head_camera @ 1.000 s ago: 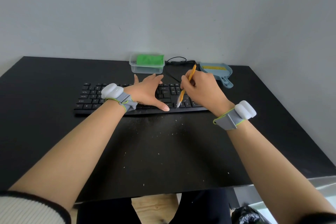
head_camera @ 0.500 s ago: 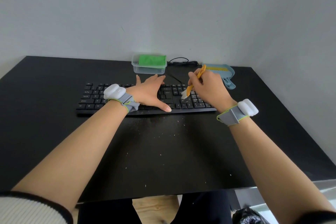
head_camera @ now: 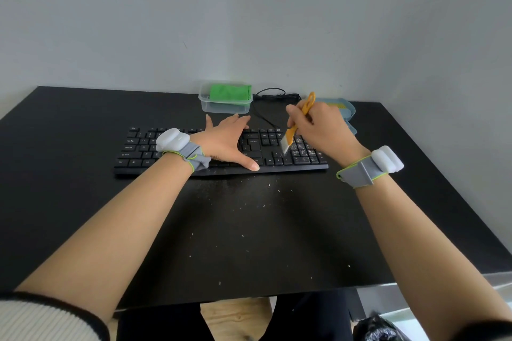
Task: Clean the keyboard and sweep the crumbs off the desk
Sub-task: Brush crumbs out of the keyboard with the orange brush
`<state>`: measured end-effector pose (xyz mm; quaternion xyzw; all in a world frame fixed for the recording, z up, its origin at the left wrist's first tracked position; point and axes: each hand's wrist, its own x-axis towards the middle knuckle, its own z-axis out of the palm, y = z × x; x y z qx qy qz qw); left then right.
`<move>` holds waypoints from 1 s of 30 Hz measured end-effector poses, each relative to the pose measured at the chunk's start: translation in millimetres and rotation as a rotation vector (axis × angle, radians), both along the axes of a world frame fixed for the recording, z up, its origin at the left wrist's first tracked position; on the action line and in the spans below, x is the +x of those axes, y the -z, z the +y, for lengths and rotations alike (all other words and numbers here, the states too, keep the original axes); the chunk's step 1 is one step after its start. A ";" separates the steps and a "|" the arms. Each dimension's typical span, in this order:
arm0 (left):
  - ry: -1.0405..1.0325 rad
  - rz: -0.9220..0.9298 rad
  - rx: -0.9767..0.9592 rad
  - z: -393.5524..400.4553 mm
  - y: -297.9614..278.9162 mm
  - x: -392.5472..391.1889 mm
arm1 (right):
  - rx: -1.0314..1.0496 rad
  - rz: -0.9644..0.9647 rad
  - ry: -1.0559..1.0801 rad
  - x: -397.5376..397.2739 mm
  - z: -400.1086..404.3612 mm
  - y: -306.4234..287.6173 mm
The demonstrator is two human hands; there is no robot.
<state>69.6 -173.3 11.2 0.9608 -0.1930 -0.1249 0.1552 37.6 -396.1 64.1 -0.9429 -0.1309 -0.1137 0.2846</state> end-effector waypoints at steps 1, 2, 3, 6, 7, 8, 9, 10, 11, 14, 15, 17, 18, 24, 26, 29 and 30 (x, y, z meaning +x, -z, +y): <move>-0.002 0.000 -0.003 0.2 -0.1 -0.2 | -0.016 0.023 -0.017 -0.3 0.8 2.3; -0.002 0.001 -0.004 0.1 -0.3 -0.4 | -0.039 0.045 -0.023 -1.1 -0.1 3.6; -0.001 0.002 -0.005 -0.2 -0.6 -0.6 | -0.056 0.059 -0.018 -1.8 -1.7 3.5; -0.001 0.005 -0.005 0.0 -0.6 0.1 | -0.026 0.043 0.013 -1.6 -6.2 -1.0; -0.001 0.008 -0.005 0.2 -0.3 0.6 | -0.001 0.031 0.010 -1.4 -5.8 -0.9; 0.002 0.009 -0.004 -0.5 0.2 1.6 | 0.023 0.023 -0.004 -1.7 -5.4 -0.4; 0.002 0.008 -0.003 -1.0 0.3 1.9 | 0.040 0.025 -0.028 -2.1 -4.1 1.0; 0.001 0.007 -0.002 -1.0 0.8 1.9 | 0.046 0.037 -0.053 -2.1 -2.9 3.2; 0.001 0.006 0.001 -0.8 0.7 2.1 | 0.040 0.047 -0.066 -1.8 -2.5 5.0; 0.002 0.006 -0.004 -0.2 1.7 2.5 | -0.014 0.047 -0.039 -0.2 -5.8 4.4; 0.002 0.007 -0.004 0.0 1.8 2.3 | -0.028 0.058 -0.034 0.0 -6.8 3.5; 0.003 0.006 -0.005 -0.2 1.8 2.3 | -0.047 0.095 -0.042 -1.0 -7.8 1.4; 0.003 0.005 -0.005 -0.5 1.8 2.2 | -0.049 0.101 -0.043 -1.7 -7.9 0.0; 0.003 0.007 -0.001 -0.7 1.7 1.8 | -0.035 0.041 -0.035 -1.8 -4.8 1.1; 0.003 0.007 -0.004 -0.4 1.9 1.9 | -0.045 0.072 -0.026 -2.2 -5.7 2.7; -0.001 0.006 -0.011 0.2 1.3 1.4 | 0.008 0.070 -0.006 -0.9 -7.6 3.3; -0.002 0.005 -0.009 0.0 1.0 1.1 | 0.002 0.066 -0.006 -0.7 -7.8 4.0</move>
